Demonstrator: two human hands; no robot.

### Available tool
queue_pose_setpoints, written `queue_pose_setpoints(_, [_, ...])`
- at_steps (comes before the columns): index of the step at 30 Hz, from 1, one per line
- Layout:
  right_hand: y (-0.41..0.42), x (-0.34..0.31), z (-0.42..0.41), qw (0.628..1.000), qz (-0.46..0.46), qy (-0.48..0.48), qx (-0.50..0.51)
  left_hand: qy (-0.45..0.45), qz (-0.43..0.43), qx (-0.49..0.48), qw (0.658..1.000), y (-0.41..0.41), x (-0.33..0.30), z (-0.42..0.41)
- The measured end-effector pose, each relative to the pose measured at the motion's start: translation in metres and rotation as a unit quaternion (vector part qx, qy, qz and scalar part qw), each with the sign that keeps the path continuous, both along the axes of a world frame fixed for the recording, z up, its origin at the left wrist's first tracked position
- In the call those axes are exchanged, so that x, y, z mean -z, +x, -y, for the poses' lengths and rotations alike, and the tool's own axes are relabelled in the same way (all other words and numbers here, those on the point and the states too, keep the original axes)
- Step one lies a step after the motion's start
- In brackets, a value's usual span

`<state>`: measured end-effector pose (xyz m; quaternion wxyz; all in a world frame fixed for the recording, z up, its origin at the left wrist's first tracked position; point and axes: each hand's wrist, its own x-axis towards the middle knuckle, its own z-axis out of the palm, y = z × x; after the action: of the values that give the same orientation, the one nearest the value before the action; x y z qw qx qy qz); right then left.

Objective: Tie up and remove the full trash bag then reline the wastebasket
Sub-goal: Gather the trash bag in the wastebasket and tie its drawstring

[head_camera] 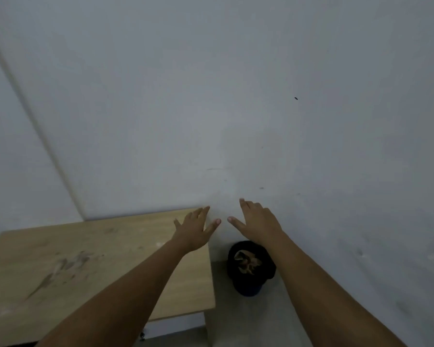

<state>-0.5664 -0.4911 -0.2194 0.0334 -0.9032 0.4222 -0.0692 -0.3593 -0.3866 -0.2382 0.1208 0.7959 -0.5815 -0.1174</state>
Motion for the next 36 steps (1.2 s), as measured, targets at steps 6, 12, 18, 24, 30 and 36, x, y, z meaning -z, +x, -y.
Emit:
queue_pose_setpoints(6, [-0.043,0.052,0.086,0.993,0.074,0.086,0.014,-0.057,-0.097,-0.042,0.993,-0.068,0.033,0.101])
queue_pose_setpoints(12, [-0.036,0.095,0.162,0.962,0.206,0.164,0.065,-0.153,-0.233,-0.141,0.95,-0.104,0.063,0.191])
queue_pose_setpoints(18, [-0.009,0.153,0.24,0.931,0.236,0.23,0.157,-0.079,-0.236,-0.177,0.952,-0.081,0.143,0.267])
queue_pose_setpoints(24, [0.013,0.238,0.327,0.93,0.224,0.238,0.169,-0.008,-0.242,-0.137,0.96,-0.049,0.243,0.348])
queue_pose_setpoints(30, [0.01,0.365,0.393,0.938,0.207,0.234,0.152,0.008,-0.233,-0.138,0.963,-0.039,0.356,0.401])
queue_pose_setpoints(36, [0.006,0.506,0.432,0.948,0.2,0.219,0.115,0.02,-0.181,-0.094,0.979,-0.032,0.486,0.423])
